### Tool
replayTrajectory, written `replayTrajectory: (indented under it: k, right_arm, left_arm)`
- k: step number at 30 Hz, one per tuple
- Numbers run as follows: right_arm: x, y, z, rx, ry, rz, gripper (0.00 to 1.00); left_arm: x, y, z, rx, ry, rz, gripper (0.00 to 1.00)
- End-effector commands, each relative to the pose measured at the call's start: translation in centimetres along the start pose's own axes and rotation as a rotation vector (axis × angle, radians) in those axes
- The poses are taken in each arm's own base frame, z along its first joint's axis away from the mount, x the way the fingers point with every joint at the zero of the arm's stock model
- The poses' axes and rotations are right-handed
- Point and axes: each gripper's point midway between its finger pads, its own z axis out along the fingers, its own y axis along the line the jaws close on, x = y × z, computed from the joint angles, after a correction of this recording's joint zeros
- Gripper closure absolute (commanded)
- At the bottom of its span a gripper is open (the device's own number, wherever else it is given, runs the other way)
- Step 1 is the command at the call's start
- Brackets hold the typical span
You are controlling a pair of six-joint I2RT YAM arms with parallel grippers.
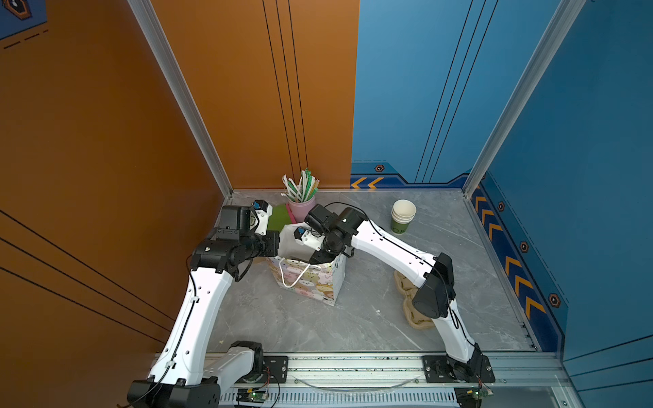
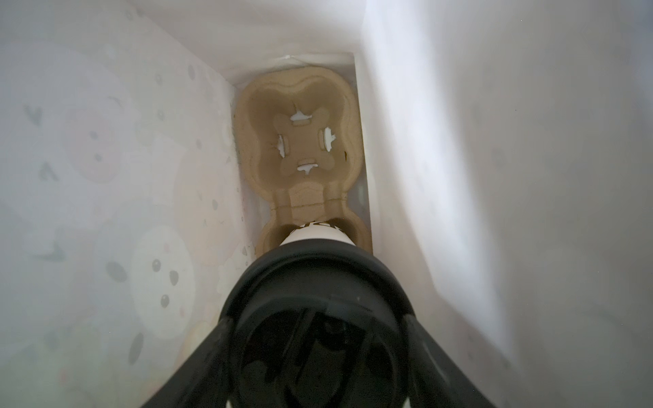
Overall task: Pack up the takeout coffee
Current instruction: 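Lower the lidded cup into the bag toward the pulp carrier with the right gripper, then press the lidded cup down into the carrier slot with the right gripper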
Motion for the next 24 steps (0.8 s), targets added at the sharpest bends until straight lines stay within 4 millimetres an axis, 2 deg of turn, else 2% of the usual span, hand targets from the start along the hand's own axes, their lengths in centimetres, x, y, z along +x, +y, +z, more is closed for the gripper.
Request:
replayTrajectory:
  k: [1,24]
  right_arm:
    - [2.05,-0.2,1.98,-0.008,0.103,-0.007,0.4]
    - [2.1,-0.15,2.24,-0.009,0.111,-0.009,0.4]
  left_arm:
    - [-0.09,-0.04,-0.11,-0.003,-0.016,0.004,1.0]
    - [-0.25,-0.12,-0.14,-0.001,-0.021,0.006,1.0]
